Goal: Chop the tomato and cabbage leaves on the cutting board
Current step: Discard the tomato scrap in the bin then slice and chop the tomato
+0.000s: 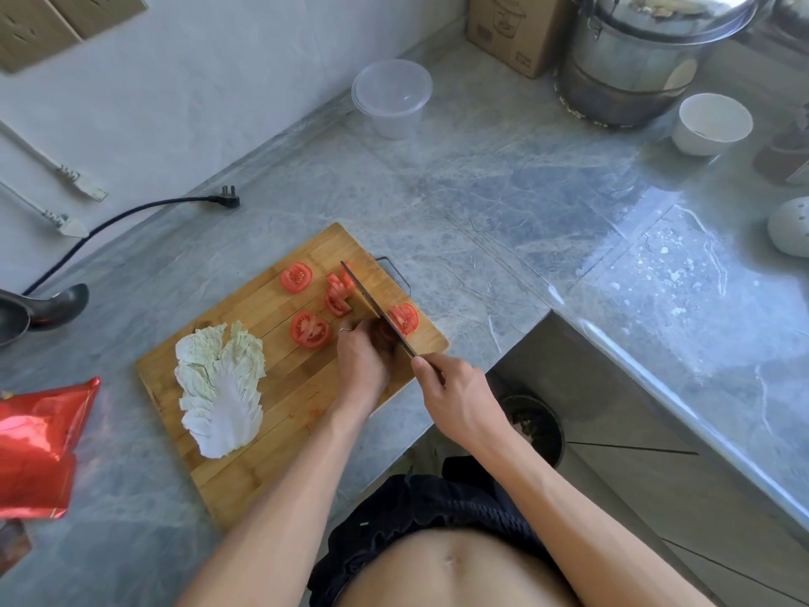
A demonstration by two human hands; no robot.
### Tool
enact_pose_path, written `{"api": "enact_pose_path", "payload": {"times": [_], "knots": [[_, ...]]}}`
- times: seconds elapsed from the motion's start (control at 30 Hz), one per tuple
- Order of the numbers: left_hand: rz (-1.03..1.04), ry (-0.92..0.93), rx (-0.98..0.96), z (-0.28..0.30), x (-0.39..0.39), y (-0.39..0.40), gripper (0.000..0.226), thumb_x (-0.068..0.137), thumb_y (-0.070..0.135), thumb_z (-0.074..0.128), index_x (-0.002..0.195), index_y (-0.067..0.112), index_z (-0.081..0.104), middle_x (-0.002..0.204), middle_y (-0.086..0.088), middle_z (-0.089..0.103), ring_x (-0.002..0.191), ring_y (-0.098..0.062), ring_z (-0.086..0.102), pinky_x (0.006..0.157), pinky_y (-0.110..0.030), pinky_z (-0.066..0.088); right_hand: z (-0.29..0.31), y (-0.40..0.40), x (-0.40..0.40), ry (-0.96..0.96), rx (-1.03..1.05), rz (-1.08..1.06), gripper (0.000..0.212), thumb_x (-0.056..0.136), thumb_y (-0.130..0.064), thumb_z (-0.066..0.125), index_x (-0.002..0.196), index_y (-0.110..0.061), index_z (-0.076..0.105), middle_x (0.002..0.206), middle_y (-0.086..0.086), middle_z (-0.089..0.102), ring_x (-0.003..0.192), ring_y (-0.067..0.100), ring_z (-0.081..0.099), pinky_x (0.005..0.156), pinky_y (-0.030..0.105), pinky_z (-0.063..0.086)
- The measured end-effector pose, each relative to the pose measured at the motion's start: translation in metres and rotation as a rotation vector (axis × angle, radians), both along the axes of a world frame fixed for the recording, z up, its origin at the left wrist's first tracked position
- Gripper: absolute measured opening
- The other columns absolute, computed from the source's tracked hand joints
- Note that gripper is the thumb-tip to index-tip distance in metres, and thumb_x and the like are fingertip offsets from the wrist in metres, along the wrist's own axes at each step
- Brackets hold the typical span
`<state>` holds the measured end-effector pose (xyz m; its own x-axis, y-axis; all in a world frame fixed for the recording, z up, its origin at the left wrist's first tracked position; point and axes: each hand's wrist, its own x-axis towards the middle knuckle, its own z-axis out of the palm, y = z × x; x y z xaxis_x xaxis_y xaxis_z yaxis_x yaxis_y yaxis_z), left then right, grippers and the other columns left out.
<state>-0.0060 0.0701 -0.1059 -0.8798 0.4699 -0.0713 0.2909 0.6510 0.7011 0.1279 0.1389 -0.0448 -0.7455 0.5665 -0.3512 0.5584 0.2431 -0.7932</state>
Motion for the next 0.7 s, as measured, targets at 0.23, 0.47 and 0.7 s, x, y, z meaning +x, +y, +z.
{"api": "enact_pose_path", "payload": {"times": [0.23,0.47,0.7], "knots": [[-0.011,0.023,-0.001,0.009,0.002,0.001,0.015,0.083,0.005,0.069,0.098,0.005,0.073,0.108,-0.017,0.066,0.104,-0.030,0.059,0.091,-0.027,0.043,0.009,0.011,0.012,-0.013,-0.038,0.018,0.046,0.104,-0.040,0.044,0.068,-0.011,0.048,0.061,0.002,0.048,0.053,0.011,0.040,0.055,0.028,0.037],[0.001,-0.064,-0.065,0.010,-0.008,-0.003,0.029,0.083,0.010,0.072,0.111,0.008,0.068,0.121,-0.015,0.056,0.105,-0.030,0.057,0.091,-0.025,0.040,0.025,0.034,0.001,0.053,-0.082,-0.071,0.046,0.104,-0.042,0.045,0.092,-0.003,0.067,0.063,0.004,0.058,0.050,0.009,0.045,0.057,0.029,0.043],[-0.084,-0.089,-0.148,0.014,-0.016,0.000,0.060,0.073,0.027,0.083,0.126,0.011,0.061,0.126,-0.014,0.052,0.117,-0.029,0.051,0.098,-0.027,0.039,0.022,0.058,-0.002,0.071,-0.137,-0.153,0.048,0.104,-0.043,0.046,0.084,-0.003,0.065,0.060,0.000,0.057,0.047,0.010,0.046,0.051,0.027,0.044]]}}
